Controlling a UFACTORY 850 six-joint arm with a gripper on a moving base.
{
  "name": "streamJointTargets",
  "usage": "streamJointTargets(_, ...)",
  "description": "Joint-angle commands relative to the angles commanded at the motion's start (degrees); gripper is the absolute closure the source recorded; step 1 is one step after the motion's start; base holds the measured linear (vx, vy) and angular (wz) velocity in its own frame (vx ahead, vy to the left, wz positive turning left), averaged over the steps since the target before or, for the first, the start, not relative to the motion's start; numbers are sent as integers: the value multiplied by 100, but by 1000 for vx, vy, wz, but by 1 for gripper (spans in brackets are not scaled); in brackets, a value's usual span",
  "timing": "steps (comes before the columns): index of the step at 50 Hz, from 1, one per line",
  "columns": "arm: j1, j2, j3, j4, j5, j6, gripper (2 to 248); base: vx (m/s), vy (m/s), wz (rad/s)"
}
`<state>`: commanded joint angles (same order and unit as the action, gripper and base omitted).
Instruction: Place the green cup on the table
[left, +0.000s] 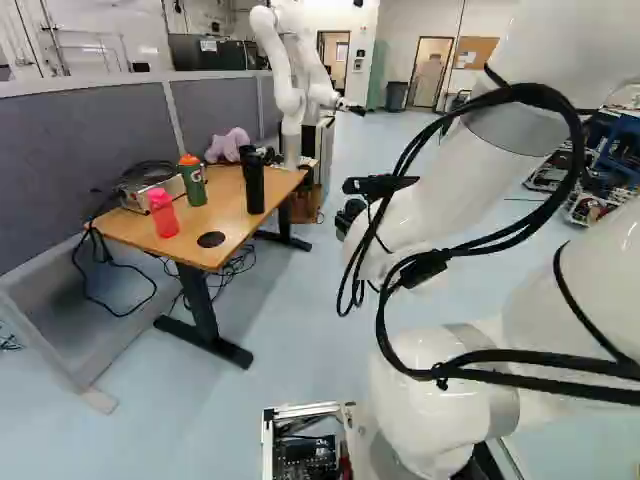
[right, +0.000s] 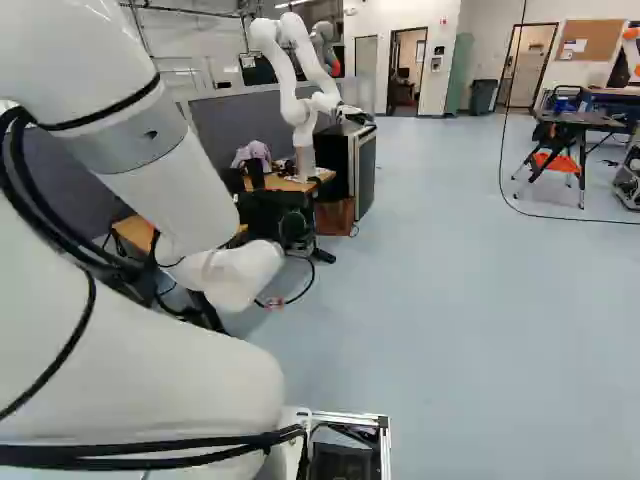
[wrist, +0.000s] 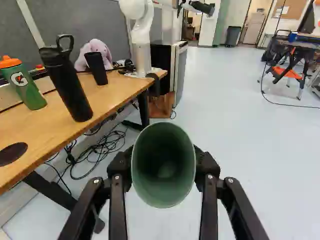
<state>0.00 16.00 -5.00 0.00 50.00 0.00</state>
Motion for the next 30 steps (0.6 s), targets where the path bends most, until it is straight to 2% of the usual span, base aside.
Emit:
streamJointTargets(15, 0, 0, 0, 0, 0, 0, 122, 19, -4, -8)
streamJointTargets(30, 0, 0, 0, 0, 0, 0, 122, 238, -5, -46)
